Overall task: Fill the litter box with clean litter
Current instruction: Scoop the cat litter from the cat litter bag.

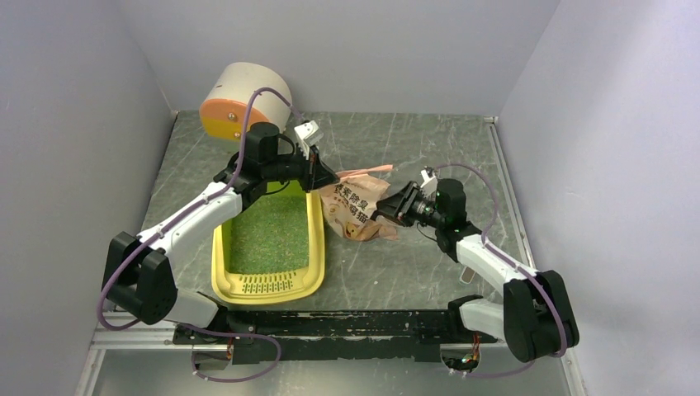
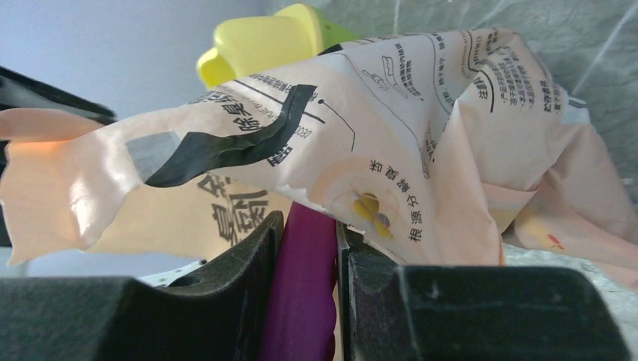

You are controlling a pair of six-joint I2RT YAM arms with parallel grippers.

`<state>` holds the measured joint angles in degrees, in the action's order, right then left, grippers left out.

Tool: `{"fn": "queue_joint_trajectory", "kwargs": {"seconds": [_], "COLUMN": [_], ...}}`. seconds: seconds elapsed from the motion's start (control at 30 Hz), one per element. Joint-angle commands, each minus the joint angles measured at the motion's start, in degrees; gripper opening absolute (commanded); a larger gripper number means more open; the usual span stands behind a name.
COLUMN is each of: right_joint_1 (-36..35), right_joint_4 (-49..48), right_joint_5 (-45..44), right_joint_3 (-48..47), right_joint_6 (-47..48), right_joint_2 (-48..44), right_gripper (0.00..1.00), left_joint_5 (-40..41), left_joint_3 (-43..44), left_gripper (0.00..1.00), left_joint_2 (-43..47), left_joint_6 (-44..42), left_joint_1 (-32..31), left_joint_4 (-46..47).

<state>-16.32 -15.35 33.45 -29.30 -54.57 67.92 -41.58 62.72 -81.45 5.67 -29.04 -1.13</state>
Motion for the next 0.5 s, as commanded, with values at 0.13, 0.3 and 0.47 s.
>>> {"fn": "queue_joint_trajectory", "kwargs": {"seconds": [0.13, 0.3, 0.47], "right_joint_1": [6.1, 11.3, 15.5], "right_joint_4": [-22.8, -24.0, -25.7], "right_joint_5": [12.3, 14.8, 19.1], "right_joint_3": [6.4, 8.9, 10.7], "right_joint_6": [-14.7, -17.4, -20.6], "right_joint_2": [-4.5, -8.3, -10.0], "right_gripper": [0.0, 0.0, 0.0], "left_joint_5": [-0.1, 0.3, 0.8], "left_joint_3": [0.6, 0.3, 0.0], "left_gripper": [0.05, 0.05, 0.05], "left_joint_2": [-0.8, -0.7, -0.3], "left_joint_6": [0.6, 1.2, 2.0], "left_joint_1": [-0.1, -0.2, -0.1], "left_joint_4": [-0.9, 0.0, 0.7]}}
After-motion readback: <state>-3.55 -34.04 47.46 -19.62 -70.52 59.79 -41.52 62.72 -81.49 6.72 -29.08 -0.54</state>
